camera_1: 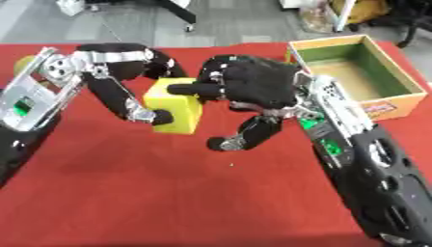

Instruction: Pick up the objects with one hand, pass them to the other hand, and then place them into the box on the other side of the table.

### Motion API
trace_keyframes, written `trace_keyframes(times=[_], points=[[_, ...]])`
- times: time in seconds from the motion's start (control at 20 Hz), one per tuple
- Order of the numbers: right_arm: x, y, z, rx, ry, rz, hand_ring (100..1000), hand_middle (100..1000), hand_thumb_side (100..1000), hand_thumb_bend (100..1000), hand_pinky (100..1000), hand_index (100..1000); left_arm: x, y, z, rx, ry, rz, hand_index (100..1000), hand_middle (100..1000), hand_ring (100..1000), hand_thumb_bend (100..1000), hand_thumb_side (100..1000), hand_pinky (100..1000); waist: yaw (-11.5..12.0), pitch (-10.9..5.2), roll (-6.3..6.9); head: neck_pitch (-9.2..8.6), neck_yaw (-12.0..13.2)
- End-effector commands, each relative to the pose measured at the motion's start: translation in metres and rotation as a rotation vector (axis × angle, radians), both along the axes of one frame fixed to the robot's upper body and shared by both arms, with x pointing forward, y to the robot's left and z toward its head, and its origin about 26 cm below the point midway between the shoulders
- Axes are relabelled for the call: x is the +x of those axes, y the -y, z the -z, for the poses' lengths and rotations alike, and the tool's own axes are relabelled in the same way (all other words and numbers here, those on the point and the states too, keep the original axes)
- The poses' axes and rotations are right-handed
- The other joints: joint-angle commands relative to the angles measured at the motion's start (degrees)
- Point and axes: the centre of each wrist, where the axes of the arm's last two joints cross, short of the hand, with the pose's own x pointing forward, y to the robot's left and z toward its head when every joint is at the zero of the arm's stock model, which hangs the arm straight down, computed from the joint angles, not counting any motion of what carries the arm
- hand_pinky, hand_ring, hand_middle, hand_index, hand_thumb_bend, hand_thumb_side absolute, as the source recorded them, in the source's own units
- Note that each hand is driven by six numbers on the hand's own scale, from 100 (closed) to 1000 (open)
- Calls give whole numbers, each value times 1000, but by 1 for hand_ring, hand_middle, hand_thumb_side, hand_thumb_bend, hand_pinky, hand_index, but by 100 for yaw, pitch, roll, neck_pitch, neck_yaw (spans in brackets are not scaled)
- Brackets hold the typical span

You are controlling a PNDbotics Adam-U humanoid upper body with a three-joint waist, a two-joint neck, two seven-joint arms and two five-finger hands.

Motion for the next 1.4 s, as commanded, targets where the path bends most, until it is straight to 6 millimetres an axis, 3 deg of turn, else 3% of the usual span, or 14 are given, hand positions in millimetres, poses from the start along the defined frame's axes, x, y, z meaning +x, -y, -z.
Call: trace_keyframes(times=[0.05,0.55,0.75,0.8,1.0,1.2,1.4], points=[[2,0,0,-22,23,29,680,622,370,429,778,1000,-13,21,-29,-77,49,97,623,562,604,219,217,767,-7,-39,-26,32,-15],[1,-2,2,27,51,113,656,591,371,416,768,992,-13,31,-22,-124,-42,108,618,558,600,193,233,763,2,-30,-24,32,-55],[1,-3,4,51,59,147,621,553,349,335,754,919,-13,34,-20,-133,-70,109,618,559,601,188,238,762,0,-34,-22,32,-70],[1,-4,4,58,60,151,614,541,343,302,751,837,-13,34,-19,-131,-75,108,618,559,601,187,239,762,-2,-35,-22,32,-75],[1,-4,6,77,65,160,604,527,334,247,745,679,-13,35,-16,-118,-95,107,619,561,602,184,244,762,-12,-35,-17,32,-83],[2,-4,7,108,67,161,581,497,296,192,732,550,-12,35,-14,-105,-105,113,625,564,606,188,252,763,-23,-31,-13,32,-82],[3,-4,8,153,54,153,564,479,255,149,723,482,-11,34,-12,-84,-105,107,635,572,612,214,268,763,-39,-29,-9,32,-71]])
